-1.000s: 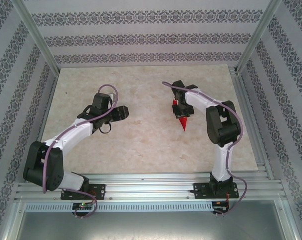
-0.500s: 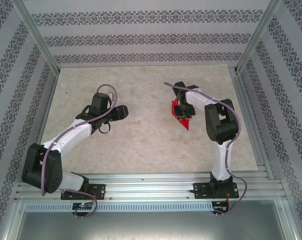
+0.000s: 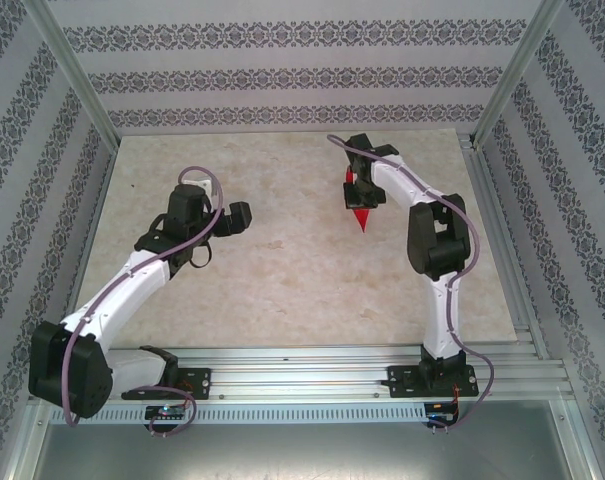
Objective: Fold a paper plane with a square sheet of paper (fold left side to right side)
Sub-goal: Pick up the paper plane at the center of the table, then place the paper plane at the top-center of the table.
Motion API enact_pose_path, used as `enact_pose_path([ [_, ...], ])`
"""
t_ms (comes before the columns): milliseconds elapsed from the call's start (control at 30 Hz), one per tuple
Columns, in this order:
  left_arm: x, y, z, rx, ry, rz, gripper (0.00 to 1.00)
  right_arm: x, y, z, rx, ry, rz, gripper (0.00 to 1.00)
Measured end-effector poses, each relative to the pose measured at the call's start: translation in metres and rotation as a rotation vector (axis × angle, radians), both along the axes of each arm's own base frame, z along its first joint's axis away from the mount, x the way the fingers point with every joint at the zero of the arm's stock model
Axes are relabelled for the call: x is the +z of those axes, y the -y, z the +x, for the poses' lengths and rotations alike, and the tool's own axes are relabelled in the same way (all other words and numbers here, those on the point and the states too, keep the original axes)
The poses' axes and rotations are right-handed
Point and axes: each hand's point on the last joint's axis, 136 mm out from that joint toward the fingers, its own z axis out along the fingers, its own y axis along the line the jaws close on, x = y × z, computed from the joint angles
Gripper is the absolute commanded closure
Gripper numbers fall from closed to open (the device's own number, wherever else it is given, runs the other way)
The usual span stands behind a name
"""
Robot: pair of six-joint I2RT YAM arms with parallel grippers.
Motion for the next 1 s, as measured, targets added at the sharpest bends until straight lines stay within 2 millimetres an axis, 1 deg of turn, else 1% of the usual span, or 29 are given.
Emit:
enact_pose_path([
  [67,0.005,-0.004,-0.001,0.011,0.017,0.010,0.00,0.001,-0.002,0.019,-0.010,0.015,0.017,0.94],
  [167,0.007,-0.007,-0.004,0.015,0.018,0.024,0.00,-0.003,-0.006,0.046,-0.020,0.029,0.028,0.94],
  [200,0.007,-0.007,-0.005,0.013,0.017,0.026,0.00,-0.008,-0.005,0.054,-0.026,0.030,0.029,0.93],
  [300,0.008,-0.008,-0.008,0.010,0.017,0.030,0.00,-0.018,-0.006,0.069,-0.033,0.025,0.027,0.90],
  [333,0.009,-0.008,-0.009,0.009,0.019,0.030,0.00,-0.021,-0.006,0.071,-0.034,0.021,0.026,0.89],
  [533,0.014,-0.009,-0.012,0.008,0.032,0.027,0.00,-0.043,0.006,0.065,-0.056,-0.052,0.007,0.80],
  [700,0.013,-0.009,-0.013,0.008,0.029,0.028,0.00,-0.044,0.011,0.063,-0.060,-0.068,0.002,0.76],
  [1000,0.013,-0.009,-0.013,0.005,0.025,0.028,0.00,-0.046,0.011,0.062,-0.059,-0.074,0.000,0.75],
])
